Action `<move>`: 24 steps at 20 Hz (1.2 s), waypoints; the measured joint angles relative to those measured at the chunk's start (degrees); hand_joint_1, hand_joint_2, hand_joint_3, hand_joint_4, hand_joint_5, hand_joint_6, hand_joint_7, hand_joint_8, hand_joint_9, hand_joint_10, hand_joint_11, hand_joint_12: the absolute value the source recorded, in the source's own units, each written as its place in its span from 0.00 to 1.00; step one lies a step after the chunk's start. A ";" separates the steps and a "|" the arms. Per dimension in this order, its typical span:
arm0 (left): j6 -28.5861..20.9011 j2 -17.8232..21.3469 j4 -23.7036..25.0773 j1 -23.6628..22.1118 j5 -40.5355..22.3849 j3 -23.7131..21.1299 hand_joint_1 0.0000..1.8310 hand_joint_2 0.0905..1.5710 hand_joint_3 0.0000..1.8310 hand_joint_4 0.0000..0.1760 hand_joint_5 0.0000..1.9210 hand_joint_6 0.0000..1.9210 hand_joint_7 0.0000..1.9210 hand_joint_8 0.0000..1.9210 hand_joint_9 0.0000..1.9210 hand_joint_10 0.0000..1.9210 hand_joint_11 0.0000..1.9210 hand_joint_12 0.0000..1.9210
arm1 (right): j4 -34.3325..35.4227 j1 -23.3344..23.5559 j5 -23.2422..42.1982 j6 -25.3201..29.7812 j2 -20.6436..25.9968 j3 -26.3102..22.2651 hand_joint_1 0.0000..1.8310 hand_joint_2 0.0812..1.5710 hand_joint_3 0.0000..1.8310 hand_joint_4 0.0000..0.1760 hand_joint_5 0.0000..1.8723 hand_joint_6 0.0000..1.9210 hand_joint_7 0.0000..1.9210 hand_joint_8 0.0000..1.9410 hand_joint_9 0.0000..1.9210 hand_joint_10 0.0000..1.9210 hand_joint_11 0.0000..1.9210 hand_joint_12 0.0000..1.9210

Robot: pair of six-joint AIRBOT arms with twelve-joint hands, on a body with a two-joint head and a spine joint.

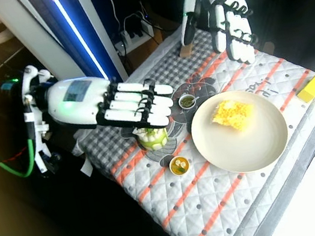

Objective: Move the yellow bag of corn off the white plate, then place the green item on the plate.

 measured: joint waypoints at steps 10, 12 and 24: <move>0.52 -12.52 -2.82 -5.66 13.31 12.48 0.38 0.67 0.00 0.38 0.06 0.00 0.05 0.00 0.05 0.01 0.00 0.61 | 1.33 0.00 1.27 0.02 -1.05 0.20 0.41 0.73 0.00 0.15 0.00 0.00 0.00 0.00 0.02 0.02 0.00 0.38; 8.02 -15.32 -9.09 -5.97 17.22 15.32 0.39 0.64 0.00 0.45 0.05 0.00 0.03 0.00 0.01 0.00 0.00 0.42 | 1.38 0.00 1.27 0.02 -1.16 0.20 0.42 0.73 0.00 0.06 0.00 0.00 0.00 0.00 0.02 0.02 0.00 0.28; 24.20 -22.99 -22.36 -6.91 26.40 23.06 0.53 0.57 0.00 0.12 0.19 0.05 0.16 0.09 0.01 0.59 0.09 0.93 | 1.60 -0.07 1.64 0.20 -1.53 0.31 0.38 0.74 0.00 0.06 0.00 0.00 0.00 0.00 0.01 0.01 0.00 0.48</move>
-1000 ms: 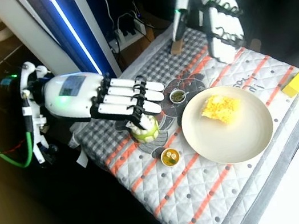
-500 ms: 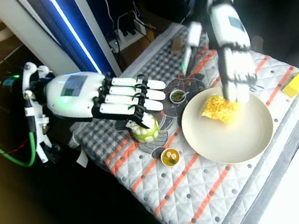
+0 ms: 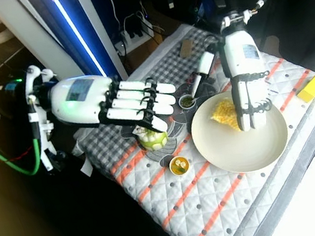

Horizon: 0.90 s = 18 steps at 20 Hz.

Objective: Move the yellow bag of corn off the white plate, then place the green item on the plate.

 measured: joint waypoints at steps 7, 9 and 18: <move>0.15 -0.98 -0.79 0.02 1.09 1.22 0.62 0.83 0.03 0.00 0.38 0.63 0.28 0.99 0.42 1.00 0.54 1.00 | -0.11 -0.42 0.04 1.16 -0.17 0.37 0.37 0.75 0.00 0.17 0.00 0.00 0.00 0.00 0.00 0.00 0.00 0.35; 0.17 -0.85 -0.92 0.02 1.01 0.98 0.63 0.84 0.01 0.00 0.35 0.66 0.28 1.00 0.35 1.00 0.48 1.00 | -0.07 -0.42 0.02 1.20 -0.17 0.37 0.38 0.75 0.00 0.12 0.00 0.00 0.00 0.00 0.00 0.00 0.00 0.36; -1.25 12.96 6.25 -1.68 -10.23 -14.91 0.79 0.70 0.00 0.30 0.15 0.88 0.09 0.79 0.08 0.94 0.16 1.00 | 0.00 -0.59 0.02 1.75 -0.33 0.37 0.38 0.77 0.00 0.02 0.00 0.00 0.00 0.00 0.00 0.00 0.00 0.17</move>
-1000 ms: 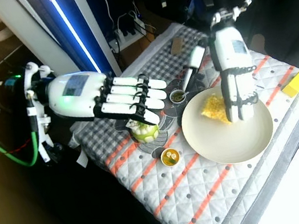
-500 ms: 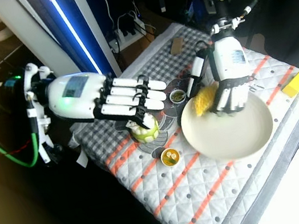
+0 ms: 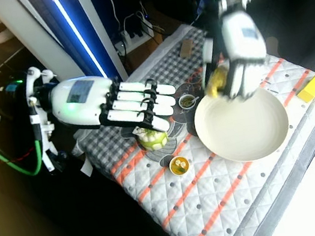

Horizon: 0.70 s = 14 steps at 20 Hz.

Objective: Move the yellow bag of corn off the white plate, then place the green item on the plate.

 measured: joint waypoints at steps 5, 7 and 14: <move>-14.47 9.81 13.05 7.19 -9.40 -10.82 0.72 0.73 0.01 0.15 0.07 1.00 0.04 0.94 0.10 1.00 0.16 1.00 | -0.09 -0.31 0.11 0.90 -0.02 0.00 0.38 0.78 0.00 0.05 0.00 0.00 0.00 0.00 0.00 0.00 0.00 0.05; -24.20 13.49 17.73 12.55 -12.20 -13.16 0.68 0.84 0.02 0.00 0.06 0.99 0.20 0.95 0.11 1.00 0.20 1.00 | 0.07 -0.39 -0.04 1.07 0.00 0.00 0.37 0.78 0.00 0.05 0.00 0.00 0.00 0.00 0.00 0.00 0.01 0.01; -30.71 14.91 18.80 21.84 -14.91 -15.72 0.48 0.76 0.00 0.00 0.11 0.14 0.09 0.11 0.00 0.34 0.00 0.80 | -0.04 -0.39 0.00 1.75 -0.02 0.00 0.35 0.77 0.00 0.00 0.00 0.00 0.00 0.00 0.03 0.00 0.00 0.42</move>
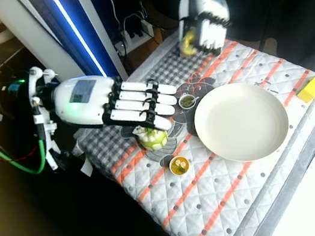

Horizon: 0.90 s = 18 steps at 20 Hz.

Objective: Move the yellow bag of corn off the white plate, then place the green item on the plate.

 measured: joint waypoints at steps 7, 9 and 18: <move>-0.11 1.55 -2.23 2.08 -1.90 -0.44 0.40 0.66 0.00 0.47 0.00 0.00 0.00 0.00 0.00 0.00 0.00 0.00 | -0.37 0.00 -0.02 1.07 0.44 0.04 0.33 0.74 0.00 0.20 0.00 0.00 0.00 0.00 0.02 0.00 0.00 0.41; -0.15 3.39 -4.07 3.52 -5.90 -1.16 0.35 0.71 0.00 0.51 0.00 0.00 0.00 0.00 0.00 0.00 0.00 0.00 | -0.15 0.00 0.07 2.78 0.68 0.15 0.33 0.73 0.00 0.19 0.00 0.00 0.00 0.00 0.02 0.00 0.00 0.45; -0.33 1.79 -16.74 3.98 -23.19 2.10 0.32 0.81 0.01 0.21 0.00 0.00 0.00 0.00 0.00 0.00 0.01 0.01 | -2.40 -2.69 -4.83 9.22 -3.23 4.98 0.38 0.70 0.00 0.01 0.00 0.00 0.01 0.00 0.04 0.02 0.00 0.52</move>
